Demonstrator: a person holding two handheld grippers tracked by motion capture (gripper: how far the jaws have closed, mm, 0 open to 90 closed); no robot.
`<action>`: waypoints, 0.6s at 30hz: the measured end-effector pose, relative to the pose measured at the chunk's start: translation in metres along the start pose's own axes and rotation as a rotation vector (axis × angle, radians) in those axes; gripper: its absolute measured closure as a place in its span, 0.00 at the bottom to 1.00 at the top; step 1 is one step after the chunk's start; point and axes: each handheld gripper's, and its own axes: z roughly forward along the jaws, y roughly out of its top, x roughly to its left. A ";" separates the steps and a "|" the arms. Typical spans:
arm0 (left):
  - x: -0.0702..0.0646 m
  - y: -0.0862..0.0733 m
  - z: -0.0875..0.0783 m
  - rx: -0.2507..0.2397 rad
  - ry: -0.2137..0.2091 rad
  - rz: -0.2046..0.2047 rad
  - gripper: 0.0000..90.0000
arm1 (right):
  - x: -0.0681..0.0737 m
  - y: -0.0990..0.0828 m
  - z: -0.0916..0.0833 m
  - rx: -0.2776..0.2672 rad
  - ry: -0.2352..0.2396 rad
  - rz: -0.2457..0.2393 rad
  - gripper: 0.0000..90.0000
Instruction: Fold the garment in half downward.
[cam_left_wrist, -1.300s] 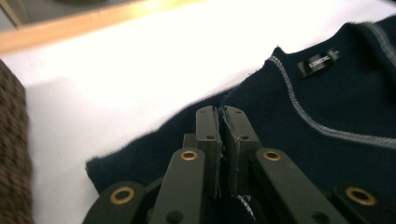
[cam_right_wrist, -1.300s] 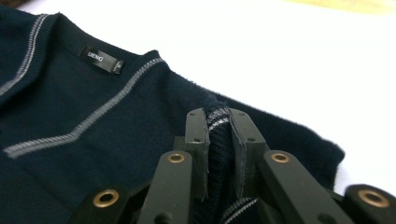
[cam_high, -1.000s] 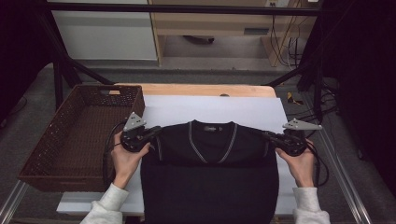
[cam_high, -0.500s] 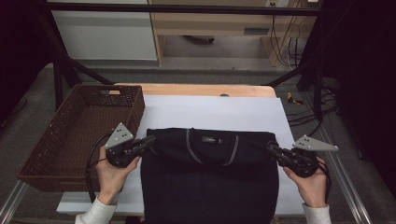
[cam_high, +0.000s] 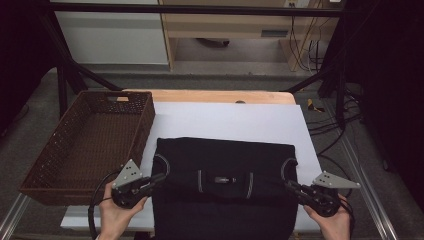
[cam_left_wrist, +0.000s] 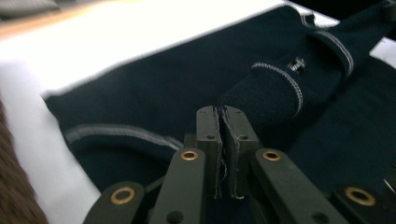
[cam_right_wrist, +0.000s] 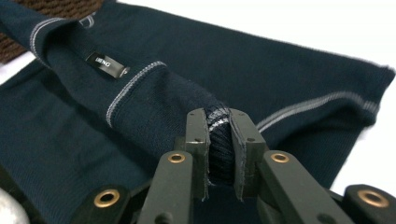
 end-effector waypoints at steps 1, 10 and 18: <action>-0.001 -0.005 0.001 0.013 -0.003 -0.003 0.95 | 0.000 -0.004 0.000 0.007 0.004 0.007 0.88; -0.006 -0.041 0.016 0.119 -0.017 -0.043 0.93 | -0.004 -0.032 0.008 0.094 0.001 0.066 0.88; -0.011 -0.037 0.028 0.093 -0.044 -0.032 0.72 | -0.004 -0.040 0.014 0.120 -0.018 0.073 0.75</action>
